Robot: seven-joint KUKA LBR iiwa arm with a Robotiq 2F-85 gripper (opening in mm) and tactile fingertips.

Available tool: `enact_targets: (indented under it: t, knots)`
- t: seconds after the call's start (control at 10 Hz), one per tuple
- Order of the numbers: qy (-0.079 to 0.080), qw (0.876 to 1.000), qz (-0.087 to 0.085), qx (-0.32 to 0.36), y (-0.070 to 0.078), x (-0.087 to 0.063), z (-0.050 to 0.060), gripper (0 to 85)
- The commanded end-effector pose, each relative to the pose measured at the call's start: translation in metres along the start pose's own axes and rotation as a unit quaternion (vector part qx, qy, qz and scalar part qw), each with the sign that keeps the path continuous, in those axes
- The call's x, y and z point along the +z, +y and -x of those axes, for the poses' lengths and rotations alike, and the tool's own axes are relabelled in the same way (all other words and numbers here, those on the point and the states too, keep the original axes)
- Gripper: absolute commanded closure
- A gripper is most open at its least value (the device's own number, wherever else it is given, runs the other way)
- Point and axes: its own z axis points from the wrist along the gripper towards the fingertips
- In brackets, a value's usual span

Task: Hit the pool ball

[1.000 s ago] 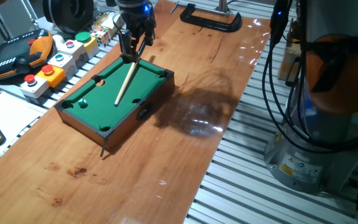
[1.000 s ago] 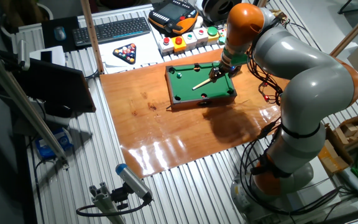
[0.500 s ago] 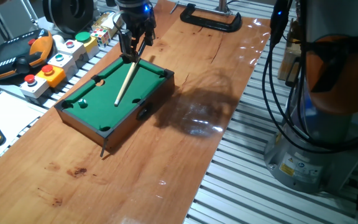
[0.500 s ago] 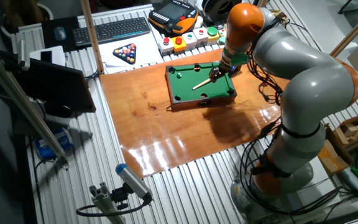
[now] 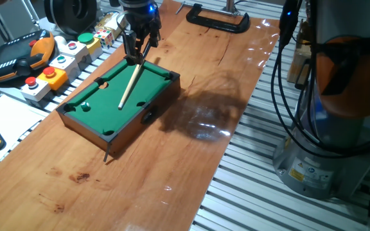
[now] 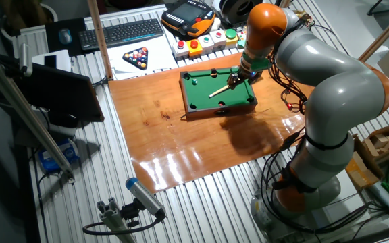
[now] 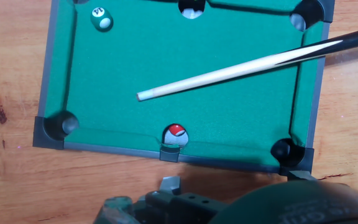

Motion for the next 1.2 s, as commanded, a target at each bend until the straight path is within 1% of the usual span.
enact_targets:
  t: [0.0,1.1]
  knots:
    - [-0.003,1.0,-0.012,0.003,-0.0002,-0.0001,0.0001,84.3]
    - [-0.002,1.0,-0.015,0.013,-0.0011,-0.0002,0.0001,84.3]
